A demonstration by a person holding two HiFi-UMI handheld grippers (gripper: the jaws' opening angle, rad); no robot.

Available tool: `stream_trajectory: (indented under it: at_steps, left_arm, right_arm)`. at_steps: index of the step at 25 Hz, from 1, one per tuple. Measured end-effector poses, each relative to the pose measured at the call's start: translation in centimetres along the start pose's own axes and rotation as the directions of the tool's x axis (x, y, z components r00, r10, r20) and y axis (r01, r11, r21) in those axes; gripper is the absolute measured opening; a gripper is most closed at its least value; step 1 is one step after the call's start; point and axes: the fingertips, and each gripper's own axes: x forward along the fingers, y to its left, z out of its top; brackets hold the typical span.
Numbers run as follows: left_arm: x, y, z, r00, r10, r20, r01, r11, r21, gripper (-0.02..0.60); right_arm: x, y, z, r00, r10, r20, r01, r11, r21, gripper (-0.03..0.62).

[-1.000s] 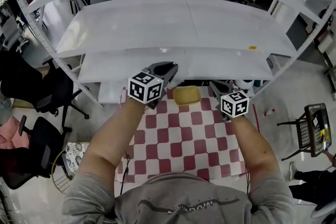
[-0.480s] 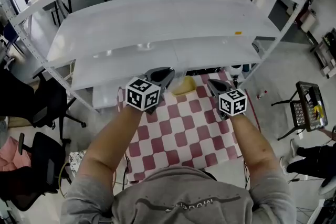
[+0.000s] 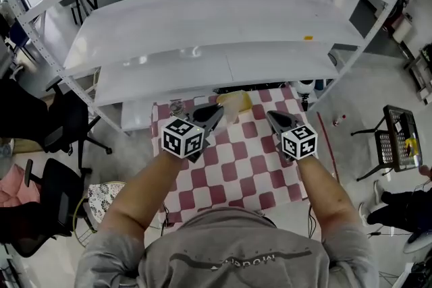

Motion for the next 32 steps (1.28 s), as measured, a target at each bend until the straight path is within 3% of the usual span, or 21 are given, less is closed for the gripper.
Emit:
stream_trajectory:
  at_steps: [10, 21, 26, 32]
  left_arm:
    - [2.0, -2.7, -3.4, 0.994, 0.113, -0.009, -0.113, 0.994, -0.011, 0.044]
    - [3.7, -4.8, -8.8, 0.984, 0.143, -0.11, -0.14, 0.99, 0.029, 0.044]
    - [3.1, -5.4, -10.6, 0.983, 0.134, -0.125, -0.136, 0.991, -0.007, 0.044]
    - [2.2, -5.1, -12.5, 0.971, 0.191, -0.141, -0.178, 0.979, 0.099, 0.044]
  right_arm:
    - [-0.4, -2.7, -2.8, 0.993, 0.114, -0.037, -0.115, 0.992, -0.054, 0.025]
    - [-0.3, -2.8, -6.7, 0.977, 0.187, -0.098, -0.192, 0.98, -0.046, 0.025]
    - [-0.5, -1.3, -8.0, 0.971, 0.213, -0.106, -0.214, 0.977, 0.006, 0.025]
    - [-0.5, 0.0, -9.0, 0.968, 0.225, -0.114, -0.225, 0.974, 0.009, 0.025]
